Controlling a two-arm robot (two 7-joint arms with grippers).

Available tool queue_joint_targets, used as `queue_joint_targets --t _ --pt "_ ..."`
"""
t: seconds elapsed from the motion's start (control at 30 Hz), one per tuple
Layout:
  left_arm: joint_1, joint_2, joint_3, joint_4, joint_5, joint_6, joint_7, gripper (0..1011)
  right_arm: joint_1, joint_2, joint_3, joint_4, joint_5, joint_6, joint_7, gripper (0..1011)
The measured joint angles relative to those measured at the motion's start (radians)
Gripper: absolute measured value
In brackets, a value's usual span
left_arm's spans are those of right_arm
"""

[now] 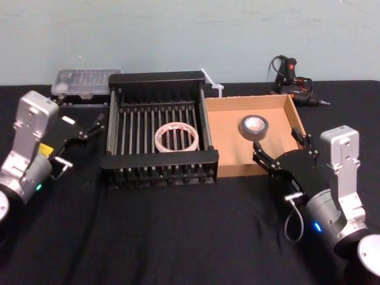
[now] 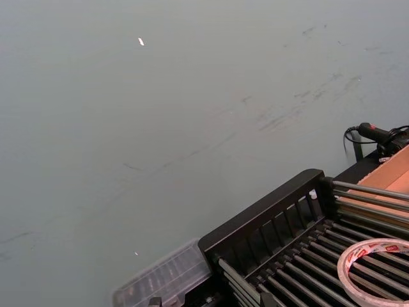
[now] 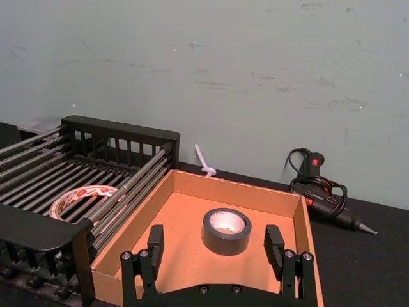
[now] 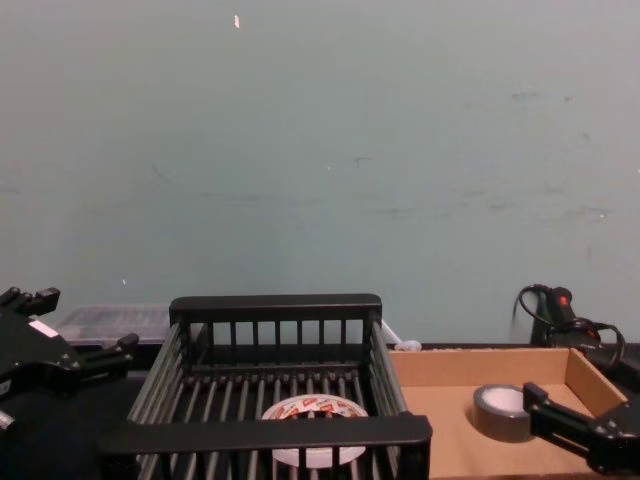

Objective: Pick up the white tape and place it into the black box , Pick up the silver tape and place it into the brown box.

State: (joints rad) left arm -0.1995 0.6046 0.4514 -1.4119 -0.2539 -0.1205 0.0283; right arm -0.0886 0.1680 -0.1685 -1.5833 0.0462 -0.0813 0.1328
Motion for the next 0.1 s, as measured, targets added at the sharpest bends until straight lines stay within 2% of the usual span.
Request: queue_joint_targets --t 0.1 --pt "0.0 0.0 0.0 0.0 0.0 0.0 0.0 1001 0.0 0.0 0.0 0.0 0.0 0.0 0.0 1002"
